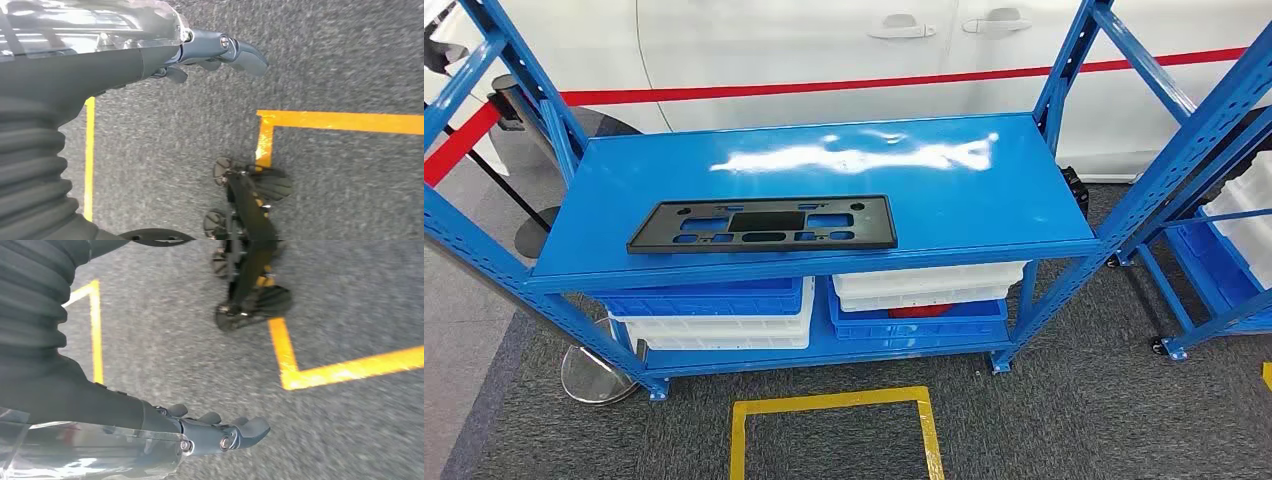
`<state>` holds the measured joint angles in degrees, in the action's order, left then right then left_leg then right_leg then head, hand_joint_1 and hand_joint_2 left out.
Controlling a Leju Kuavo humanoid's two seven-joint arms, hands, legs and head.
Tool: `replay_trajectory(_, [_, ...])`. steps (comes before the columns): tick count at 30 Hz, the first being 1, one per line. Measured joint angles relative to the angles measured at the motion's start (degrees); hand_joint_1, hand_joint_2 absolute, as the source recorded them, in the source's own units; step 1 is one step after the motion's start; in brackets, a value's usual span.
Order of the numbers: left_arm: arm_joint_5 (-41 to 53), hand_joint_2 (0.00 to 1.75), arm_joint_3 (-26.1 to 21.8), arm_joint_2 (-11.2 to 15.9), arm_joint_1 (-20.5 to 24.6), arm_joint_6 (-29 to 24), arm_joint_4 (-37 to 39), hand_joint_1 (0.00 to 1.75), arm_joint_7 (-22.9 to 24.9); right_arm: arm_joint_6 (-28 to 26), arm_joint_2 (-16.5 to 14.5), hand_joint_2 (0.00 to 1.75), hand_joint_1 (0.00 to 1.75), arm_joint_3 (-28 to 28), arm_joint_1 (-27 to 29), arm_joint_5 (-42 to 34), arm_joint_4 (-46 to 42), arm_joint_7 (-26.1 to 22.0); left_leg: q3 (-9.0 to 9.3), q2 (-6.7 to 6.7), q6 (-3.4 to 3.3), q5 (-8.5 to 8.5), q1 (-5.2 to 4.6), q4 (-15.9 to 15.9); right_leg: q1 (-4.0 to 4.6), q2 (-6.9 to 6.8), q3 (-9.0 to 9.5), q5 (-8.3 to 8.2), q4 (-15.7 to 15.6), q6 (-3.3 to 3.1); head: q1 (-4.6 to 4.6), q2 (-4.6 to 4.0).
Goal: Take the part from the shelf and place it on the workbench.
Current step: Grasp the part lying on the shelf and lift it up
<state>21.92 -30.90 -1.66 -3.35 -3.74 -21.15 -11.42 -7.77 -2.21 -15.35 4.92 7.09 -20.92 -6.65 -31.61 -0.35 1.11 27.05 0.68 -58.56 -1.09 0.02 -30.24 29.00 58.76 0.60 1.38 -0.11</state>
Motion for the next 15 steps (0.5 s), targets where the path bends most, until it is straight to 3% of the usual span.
replay_trajectory(9, [4.88, 0.0, -6.39, -0.64, 0.92, -0.65, 0.42, 0.0, -3.47, 0.24, -1.55, 1.75, 0.0, -2.31, 0.08, 2.11, -6.62, -4.72, 0.05, 0.0, -0.05, -0.04, 0.01, 0.0, -0.01, -0.01, 0.02, 0.0, 0.0, 0.01, 0.0, 0.0])
replay_trajectory(15, [8.06, 0.0, -10.62, -1.27, 1.48, -1.13, 0.77, 0.0, -5.58, -1.68, -2.03, 1.75, 0.0, -0.92, 1.04, 3.74, -16.33, -7.69, 0.01, 0.0, -0.09, -0.06, -0.01, 0.0, -0.01, 0.01, 0.03, -0.02, 0.0, 0.04, 0.0, -0.01])
